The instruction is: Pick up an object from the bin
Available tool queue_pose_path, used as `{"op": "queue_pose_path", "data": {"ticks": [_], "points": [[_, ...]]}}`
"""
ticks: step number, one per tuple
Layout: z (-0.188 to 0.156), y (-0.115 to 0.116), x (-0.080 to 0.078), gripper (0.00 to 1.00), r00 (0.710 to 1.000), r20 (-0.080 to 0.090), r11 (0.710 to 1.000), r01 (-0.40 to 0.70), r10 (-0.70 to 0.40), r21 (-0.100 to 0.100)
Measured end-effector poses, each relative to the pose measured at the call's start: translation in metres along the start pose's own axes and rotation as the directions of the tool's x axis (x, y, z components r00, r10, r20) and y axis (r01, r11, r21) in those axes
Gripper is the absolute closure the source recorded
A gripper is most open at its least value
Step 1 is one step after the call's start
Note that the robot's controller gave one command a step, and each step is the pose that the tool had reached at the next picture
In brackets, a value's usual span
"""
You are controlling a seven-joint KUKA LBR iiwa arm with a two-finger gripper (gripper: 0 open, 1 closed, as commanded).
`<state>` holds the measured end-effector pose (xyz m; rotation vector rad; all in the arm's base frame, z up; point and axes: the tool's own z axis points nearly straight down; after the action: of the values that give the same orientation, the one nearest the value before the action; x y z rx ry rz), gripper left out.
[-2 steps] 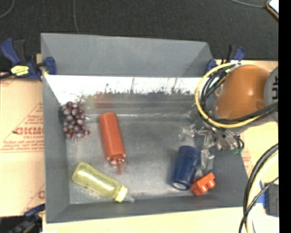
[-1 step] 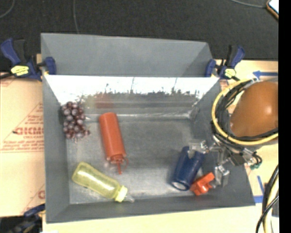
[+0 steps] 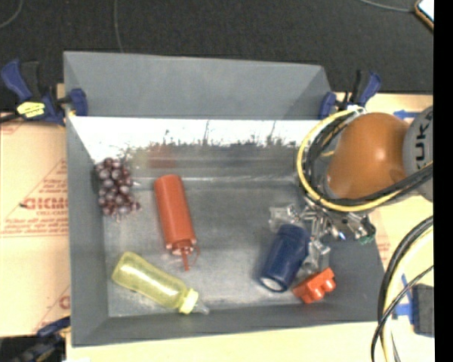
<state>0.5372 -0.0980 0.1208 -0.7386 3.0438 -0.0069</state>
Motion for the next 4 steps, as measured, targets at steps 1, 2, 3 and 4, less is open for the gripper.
{"op": "queue_pose_path", "data": {"ticks": [1, 2, 3, 4], "points": [[0.05, 0.018, 0.014, 0.0, 0.876, 0.004, 0.876, 0.482, -0.482, 0.007], [0.05, 0.0, -0.006, 1.0, 0.996, 0.004, 0.996, 0.086, -0.086, 0.004], [0.05, 0.0, -0.005, 1.0, 0.996, 0.004, 0.996, 0.086, -0.086, 0.004], [0.032, -0.001, -0.005, 1.0, 0.996, 0.003, 0.996, 0.085, -0.085, 0.004]]}}
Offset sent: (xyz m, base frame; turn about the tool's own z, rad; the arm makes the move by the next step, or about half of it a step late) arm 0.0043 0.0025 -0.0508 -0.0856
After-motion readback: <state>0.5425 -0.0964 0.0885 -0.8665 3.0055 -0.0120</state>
